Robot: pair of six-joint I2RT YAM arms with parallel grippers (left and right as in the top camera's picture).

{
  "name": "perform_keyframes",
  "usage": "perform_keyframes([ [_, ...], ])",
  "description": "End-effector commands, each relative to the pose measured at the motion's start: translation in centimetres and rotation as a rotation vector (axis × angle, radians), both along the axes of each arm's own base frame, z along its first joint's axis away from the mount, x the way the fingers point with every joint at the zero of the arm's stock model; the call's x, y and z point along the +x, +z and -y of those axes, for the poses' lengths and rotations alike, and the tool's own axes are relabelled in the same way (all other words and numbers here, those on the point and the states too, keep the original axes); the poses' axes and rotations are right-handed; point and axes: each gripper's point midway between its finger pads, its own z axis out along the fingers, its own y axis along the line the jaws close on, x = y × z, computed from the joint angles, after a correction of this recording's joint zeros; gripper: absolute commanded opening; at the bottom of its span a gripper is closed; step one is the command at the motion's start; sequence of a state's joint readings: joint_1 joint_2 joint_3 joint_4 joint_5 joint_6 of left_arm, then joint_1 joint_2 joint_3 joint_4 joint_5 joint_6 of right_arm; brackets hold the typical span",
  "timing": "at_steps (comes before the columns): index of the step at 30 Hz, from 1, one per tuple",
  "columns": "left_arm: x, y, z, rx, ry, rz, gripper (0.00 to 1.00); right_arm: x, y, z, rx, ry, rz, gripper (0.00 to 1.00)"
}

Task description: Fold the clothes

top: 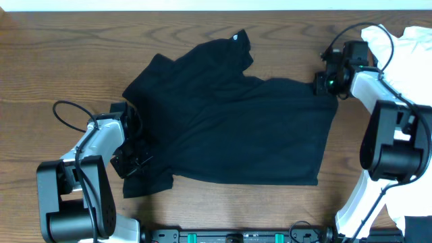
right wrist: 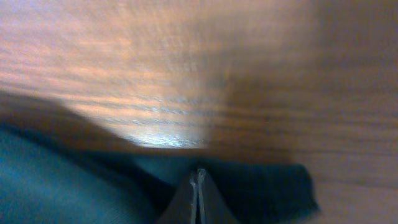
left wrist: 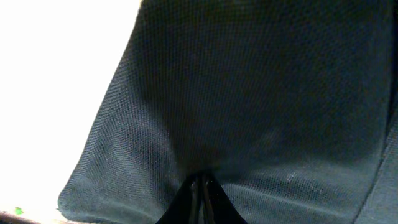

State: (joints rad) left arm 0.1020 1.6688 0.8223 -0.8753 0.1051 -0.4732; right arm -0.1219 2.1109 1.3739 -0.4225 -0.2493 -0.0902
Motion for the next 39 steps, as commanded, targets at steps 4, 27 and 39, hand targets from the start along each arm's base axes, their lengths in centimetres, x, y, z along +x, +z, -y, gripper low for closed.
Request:
perform_keyframes([
  [4,-2.2,-0.5,-0.9,0.035,-0.037,-0.084,0.06,-1.3,-5.2,1.0,-0.067,-0.006,-0.105,0.01],
  [27,9.0,9.1,0.9,-0.08,-0.018,0.383,0.17,6.1,5.1,0.5,0.07,-0.001,0.086,0.02],
  [39,22.7,23.0,6.0,-0.062,-0.353,1.072,0.44,6.3,11.5,5.5,-0.007,-0.181,0.039,0.99],
])
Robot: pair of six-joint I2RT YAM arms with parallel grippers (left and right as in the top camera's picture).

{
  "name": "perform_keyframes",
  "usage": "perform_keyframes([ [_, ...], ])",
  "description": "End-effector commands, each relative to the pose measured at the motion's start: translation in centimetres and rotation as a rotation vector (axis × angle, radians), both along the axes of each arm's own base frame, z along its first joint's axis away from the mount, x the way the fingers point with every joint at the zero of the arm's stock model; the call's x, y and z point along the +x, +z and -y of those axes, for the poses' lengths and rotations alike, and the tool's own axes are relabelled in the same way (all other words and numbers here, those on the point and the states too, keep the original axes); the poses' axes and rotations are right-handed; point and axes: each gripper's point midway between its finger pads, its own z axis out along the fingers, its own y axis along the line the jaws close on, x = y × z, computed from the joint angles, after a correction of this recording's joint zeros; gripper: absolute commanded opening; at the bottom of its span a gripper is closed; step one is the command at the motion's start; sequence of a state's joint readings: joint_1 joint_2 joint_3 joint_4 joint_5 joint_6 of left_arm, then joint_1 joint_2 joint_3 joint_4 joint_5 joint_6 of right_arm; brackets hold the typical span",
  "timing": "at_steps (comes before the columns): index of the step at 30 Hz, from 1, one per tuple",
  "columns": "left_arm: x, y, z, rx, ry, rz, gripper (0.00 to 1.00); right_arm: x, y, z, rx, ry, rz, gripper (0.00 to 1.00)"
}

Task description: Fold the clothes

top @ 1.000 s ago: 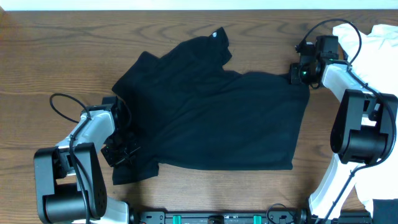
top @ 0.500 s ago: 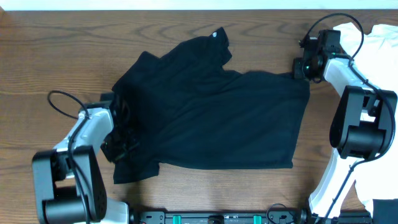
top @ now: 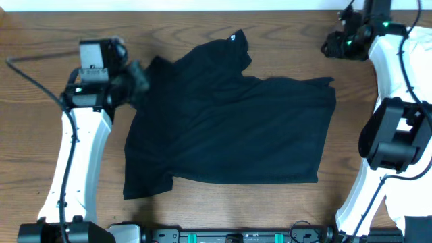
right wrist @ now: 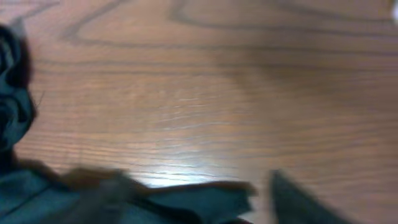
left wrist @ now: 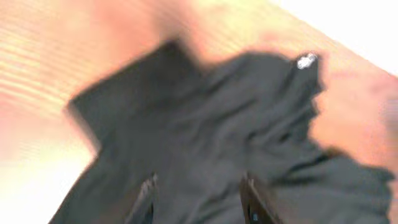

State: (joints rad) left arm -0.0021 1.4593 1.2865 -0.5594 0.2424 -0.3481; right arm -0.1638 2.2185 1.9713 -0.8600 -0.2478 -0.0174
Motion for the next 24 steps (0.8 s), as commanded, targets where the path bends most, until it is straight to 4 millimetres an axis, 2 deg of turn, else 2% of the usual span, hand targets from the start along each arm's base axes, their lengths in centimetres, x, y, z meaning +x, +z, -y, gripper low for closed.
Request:
perform_keyframes([
  [1,2.3,1.1,2.1,0.029,-0.095,0.105,0.43,-0.3,0.6,2.7,-0.027,-0.082,-0.011,0.99],
  [4,4.6,0.7,3.1,0.027,-0.113,0.159,0.29,-1.3,0.1,3.5,-0.021,-0.098,-0.048,0.99],
  [5,5.4,0.2,3.3,0.027,-0.116,0.168,0.28,-1.4,0.1,3.7,-0.02,-0.103,-0.052,0.99],
  [8,7.6,-2.3,3.6,0.026,-0.119,0.166,0.19,-1.4,0.1,3.9,-0.02,-0.107,-0.052,0.99],
  [10,8.7,-4.2,3.7,0.023,-0.116,0.146,0.06,-1.4,0.1,3.9,-0.02,-0.106,-0.051,0.99],
  [15,10.5,-8.6,4.8,0.026,-0.138,0.04,0.06,-1.4,0.1,3.9,-0.02,-0.106,-0.052,0.99],
  [20,11.6,-10.7,5.9,0.048,-0.182,-0.027,0.06,-1.4,0.1,3.9,-0.02,-0.106,-0.052,0.99],
  [24,11.9,-12.6,6.0,0.068,-0.199,-0.055,0.06,-1.4,0.1,3.9,-0.02,-0.106,-0.052,0.99],
])
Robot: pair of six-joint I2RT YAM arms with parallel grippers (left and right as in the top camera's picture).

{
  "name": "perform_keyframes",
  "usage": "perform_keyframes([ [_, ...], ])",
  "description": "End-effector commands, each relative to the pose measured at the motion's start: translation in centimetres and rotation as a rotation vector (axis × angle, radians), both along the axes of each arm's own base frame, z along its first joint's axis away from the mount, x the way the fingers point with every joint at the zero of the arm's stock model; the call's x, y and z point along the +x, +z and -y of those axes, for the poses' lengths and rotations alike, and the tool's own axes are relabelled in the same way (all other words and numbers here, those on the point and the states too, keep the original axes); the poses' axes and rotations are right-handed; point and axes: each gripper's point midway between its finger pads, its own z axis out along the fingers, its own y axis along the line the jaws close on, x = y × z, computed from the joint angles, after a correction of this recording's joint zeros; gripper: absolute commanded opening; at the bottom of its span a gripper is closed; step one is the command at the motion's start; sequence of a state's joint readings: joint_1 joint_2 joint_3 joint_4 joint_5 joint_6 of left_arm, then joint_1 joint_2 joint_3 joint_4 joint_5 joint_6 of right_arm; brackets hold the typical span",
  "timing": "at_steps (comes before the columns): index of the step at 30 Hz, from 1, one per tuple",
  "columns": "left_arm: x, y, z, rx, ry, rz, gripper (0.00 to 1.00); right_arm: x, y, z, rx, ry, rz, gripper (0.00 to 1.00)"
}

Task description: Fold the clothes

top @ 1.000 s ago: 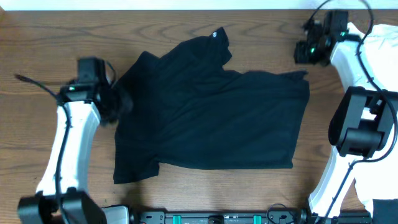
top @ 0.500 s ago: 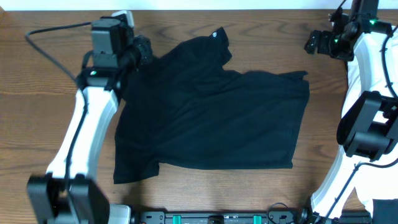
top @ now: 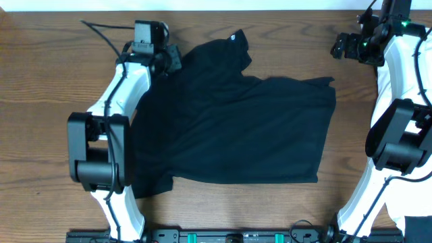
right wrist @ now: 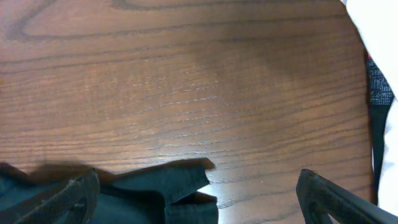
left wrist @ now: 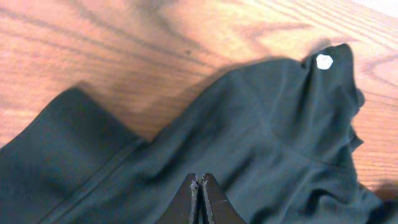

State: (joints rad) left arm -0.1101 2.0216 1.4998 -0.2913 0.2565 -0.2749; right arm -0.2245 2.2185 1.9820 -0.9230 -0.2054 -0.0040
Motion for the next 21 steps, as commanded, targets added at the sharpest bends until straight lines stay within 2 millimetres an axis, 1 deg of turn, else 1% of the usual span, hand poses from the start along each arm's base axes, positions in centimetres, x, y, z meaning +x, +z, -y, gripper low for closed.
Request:
perform_keyframes([
  [1,0.7,-0.8,0.0,0.036,-0.031,0.006,0.06,0.2,0.5,0.2,0.001,-0.016,0.009,0.99],
  [5,0.6,-3.1,-0.1,0.053,-0.048,-0.03,0.06,0.2,0.5,0.2,0.001,-0.016,0.009,0.99],
  [12,0.5,-6.0,-0.7,0.095,-0.037,-0.074,0.06,0.2,0.5,0.2,0.001,-0.016,0.009,0.99],
  [18,0.3,-8.3,-2.7,0.192,0.014,-0.115,0.06,0.2,0.5,0.2,0.001,-0.016,0.009,0.99],
  [21,-0.3,-9.4,-3.6,0.215,0.032,-0.154,0.06,0.2,0.5,0.2,0.001,-0.016,0.009,0.99],
])
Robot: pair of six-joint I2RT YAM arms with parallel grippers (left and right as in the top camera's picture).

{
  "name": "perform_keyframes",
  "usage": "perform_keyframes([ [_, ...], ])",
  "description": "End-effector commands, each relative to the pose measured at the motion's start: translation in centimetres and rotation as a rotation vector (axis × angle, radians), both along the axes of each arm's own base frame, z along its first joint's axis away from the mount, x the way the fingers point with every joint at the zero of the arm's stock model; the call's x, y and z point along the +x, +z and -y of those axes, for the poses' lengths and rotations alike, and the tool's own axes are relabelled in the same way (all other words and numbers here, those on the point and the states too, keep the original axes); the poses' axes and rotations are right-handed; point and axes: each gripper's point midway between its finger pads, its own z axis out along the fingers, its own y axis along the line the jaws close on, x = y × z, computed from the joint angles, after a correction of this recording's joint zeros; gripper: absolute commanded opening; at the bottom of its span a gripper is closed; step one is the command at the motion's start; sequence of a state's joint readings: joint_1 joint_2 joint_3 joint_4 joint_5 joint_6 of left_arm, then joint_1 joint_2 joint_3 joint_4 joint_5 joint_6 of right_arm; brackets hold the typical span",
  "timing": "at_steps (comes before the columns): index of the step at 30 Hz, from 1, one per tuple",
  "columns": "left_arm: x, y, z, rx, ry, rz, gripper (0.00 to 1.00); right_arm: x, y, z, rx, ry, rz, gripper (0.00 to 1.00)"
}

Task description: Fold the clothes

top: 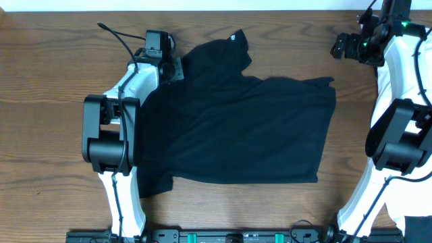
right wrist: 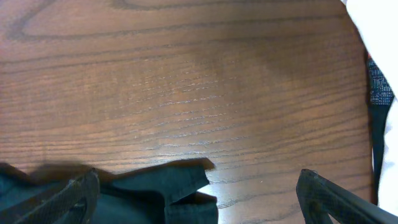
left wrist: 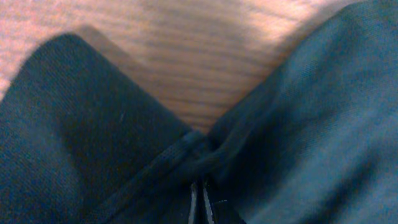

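Note:
A black shirt (top: 236,121) lies spread on the wooden table (top: 54,135), its collar with a white tag (top: 235,36) at the back. My left gripper (top: 173,67) is down on the shirt's back left shoulder. In the left wrist view its fingertips (left wrist: 200,199) are shut on the puckered sleeve seam (left wrist: 186,149). My right gripper (top: 341,47) hangs open over bare wood behind the shirt's back right corner (right wrist: 177,180), its fingers (right wrist: 329,199) wide apart and holding nothing.
A white cloth (right wrist: 379,37) with a dark patterned piece (right wrist: 377,81) lies at the far right edge in the right wrist view. Bare wood runs along the left side and behind the shirt.
My left gripper has moved a little right and down, from just above the shoulder onto the sleeve seam, which now puckers at its tips. The right arm has not moved.
First my left gripper was shut on the shirt's front left corner and my right on its back right corner. Then both were open and off the cloth, the left up by the sleeve. Later the left was shut over the shoulder, now on the seam.

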State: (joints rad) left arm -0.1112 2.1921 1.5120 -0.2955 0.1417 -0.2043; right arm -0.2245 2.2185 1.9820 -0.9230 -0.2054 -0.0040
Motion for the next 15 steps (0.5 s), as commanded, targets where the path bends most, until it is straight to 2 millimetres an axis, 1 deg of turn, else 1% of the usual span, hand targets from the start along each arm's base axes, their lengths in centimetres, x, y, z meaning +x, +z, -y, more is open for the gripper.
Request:
perform_keyframes([
  [1,-0.1,-1.6,-2.0,0.068,0.035,-0.037,0.06,0.2,0.5,0.2,0.001,-0.016,0.009,0.99],
  [2,-0.4,-2.0,-2.2,0.068,0.049,-0.054,0.06,0.2,0.5,0.2,0.001,-0.016,0.009,0.99],
  [4,-1.3,-2.8,-3.6,0.091,0.118,-0.101,0.06,0.2,0.5,0.2,0.001,-0.016,0.009,0.99],
  [8,-3.0,-3.4,-6.0,0.132,0.243,-0.174,0.06,0.2,0.5,0.2,0.001,-0.016,0.009,0.99],
  [12,-4.6,-3.8,-7.0,0.106,0.354,-0.243,0.06,0.2,0.5,0.2,0.001,-0.016,0.009,0.99],
  [15,-4.7,-3.1,-7.1,0.094,0.372,-0.245,0.06,0.2,0.5,0.2,0.001,-0.016,0.009,0.99],
])
